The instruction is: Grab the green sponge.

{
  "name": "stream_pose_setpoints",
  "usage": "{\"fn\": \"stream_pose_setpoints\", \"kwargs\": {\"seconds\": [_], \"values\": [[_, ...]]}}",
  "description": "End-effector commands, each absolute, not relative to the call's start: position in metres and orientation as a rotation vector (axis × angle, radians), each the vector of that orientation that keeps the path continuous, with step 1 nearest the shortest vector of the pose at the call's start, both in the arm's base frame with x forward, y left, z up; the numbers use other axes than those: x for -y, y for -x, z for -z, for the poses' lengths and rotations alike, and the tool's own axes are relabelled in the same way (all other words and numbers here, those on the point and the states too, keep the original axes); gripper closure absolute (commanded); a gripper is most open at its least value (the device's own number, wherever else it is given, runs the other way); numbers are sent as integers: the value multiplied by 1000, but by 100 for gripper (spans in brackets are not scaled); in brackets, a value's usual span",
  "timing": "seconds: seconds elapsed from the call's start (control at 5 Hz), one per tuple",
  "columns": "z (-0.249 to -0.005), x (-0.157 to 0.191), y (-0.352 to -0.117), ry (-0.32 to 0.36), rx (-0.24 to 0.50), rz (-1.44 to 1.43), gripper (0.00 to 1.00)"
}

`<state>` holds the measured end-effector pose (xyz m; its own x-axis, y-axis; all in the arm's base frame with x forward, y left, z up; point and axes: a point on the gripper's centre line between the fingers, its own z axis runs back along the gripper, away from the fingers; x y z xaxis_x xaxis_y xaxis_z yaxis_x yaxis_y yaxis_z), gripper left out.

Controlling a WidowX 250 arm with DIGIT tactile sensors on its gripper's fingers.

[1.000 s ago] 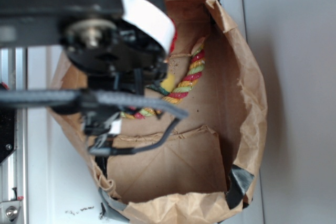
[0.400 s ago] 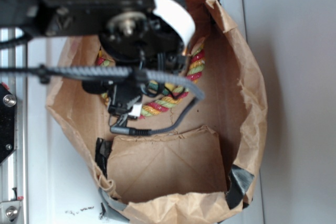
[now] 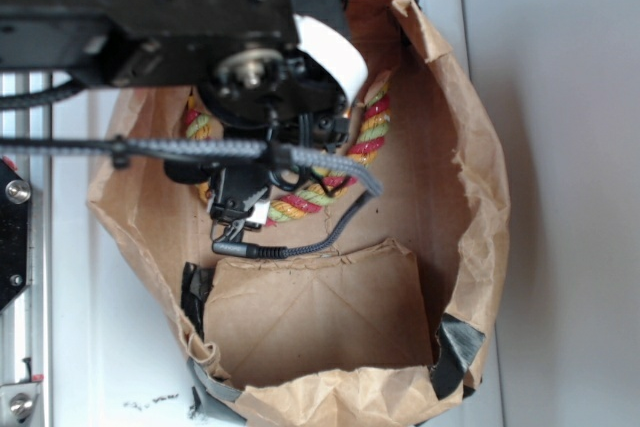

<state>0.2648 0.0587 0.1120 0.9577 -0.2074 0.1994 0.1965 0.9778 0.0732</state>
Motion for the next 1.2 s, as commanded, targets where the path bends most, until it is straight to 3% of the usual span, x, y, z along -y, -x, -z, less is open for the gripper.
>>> {"fn": "stream_pose_setpoints", "kwargs": {"seconds": [0.0, 0.6, 0.8, 1.0], "values": [[-103, -56, -279, -58, 213, 199, 0], [-73, -53, -293, -76, 160, 198, 0], [-70, -41, -282, -75, 149, 197, 1], [-70, -42, -281, -84, 150, 195, 100]]}}
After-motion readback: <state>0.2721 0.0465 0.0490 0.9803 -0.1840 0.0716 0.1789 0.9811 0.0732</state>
